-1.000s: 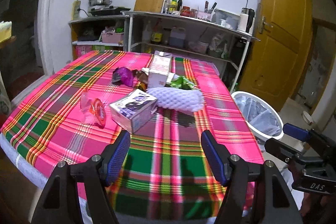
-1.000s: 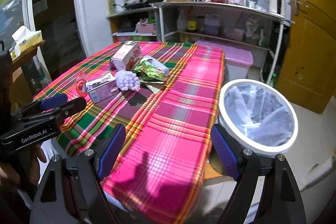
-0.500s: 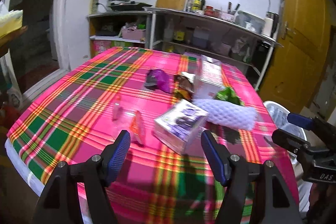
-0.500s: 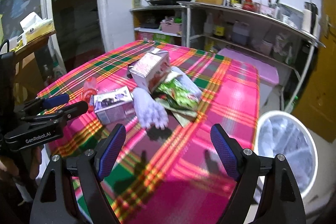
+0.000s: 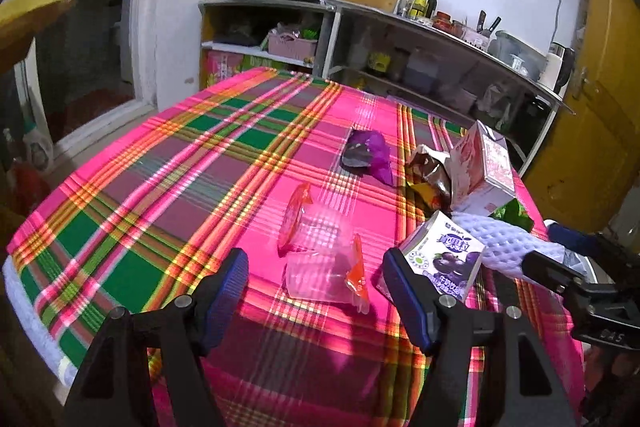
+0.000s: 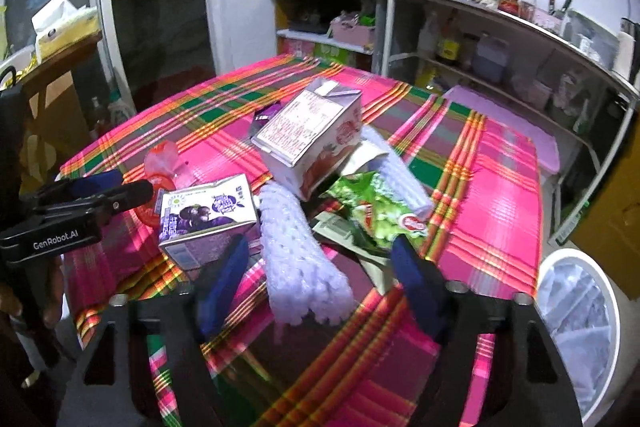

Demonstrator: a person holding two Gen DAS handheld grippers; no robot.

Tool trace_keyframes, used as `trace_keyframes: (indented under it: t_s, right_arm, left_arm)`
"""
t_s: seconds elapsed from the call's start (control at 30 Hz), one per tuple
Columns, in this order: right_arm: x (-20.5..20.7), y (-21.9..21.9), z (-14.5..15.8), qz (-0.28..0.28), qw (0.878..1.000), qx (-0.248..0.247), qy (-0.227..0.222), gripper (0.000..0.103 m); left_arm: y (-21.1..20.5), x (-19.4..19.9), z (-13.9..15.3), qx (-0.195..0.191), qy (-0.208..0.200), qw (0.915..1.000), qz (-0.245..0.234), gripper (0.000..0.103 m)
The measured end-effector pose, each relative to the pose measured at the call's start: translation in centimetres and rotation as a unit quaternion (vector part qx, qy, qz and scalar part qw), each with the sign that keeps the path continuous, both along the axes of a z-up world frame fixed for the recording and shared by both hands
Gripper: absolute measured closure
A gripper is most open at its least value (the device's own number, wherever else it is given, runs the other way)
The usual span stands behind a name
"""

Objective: Collect trash
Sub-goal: 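Reach the right gripper to the white foam net and close on it, then carry the foam net over the bin and open the right gripper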

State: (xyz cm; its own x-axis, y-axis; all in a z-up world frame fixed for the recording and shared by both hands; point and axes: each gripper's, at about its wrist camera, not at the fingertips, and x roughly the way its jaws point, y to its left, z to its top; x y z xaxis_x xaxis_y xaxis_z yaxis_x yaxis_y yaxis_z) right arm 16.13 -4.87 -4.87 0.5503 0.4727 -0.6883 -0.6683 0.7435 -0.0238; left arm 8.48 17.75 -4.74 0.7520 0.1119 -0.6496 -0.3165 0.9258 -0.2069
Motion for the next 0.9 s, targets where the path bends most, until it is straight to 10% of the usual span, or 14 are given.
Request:
trace_keyframes:
  t_s: [0.27, 0.9]
  right_arm:
    - [0.4, 0.4, -0.8, 0.006, 0.999, 0.000, 0.031, 0.075]
    - [-4.1, -4.4, 1.6, -0.011, 0.997, 0.061, 0.035, 0.079]
  left_arm:
    - [0.0, 1.4, -1.3, -0.015, 0.017, 0.9995, -0.020, 0.050]
    - [-2.4, -2.6, 1.6, 0.007, -0.011, 0.9998, -0.018, 0.062]
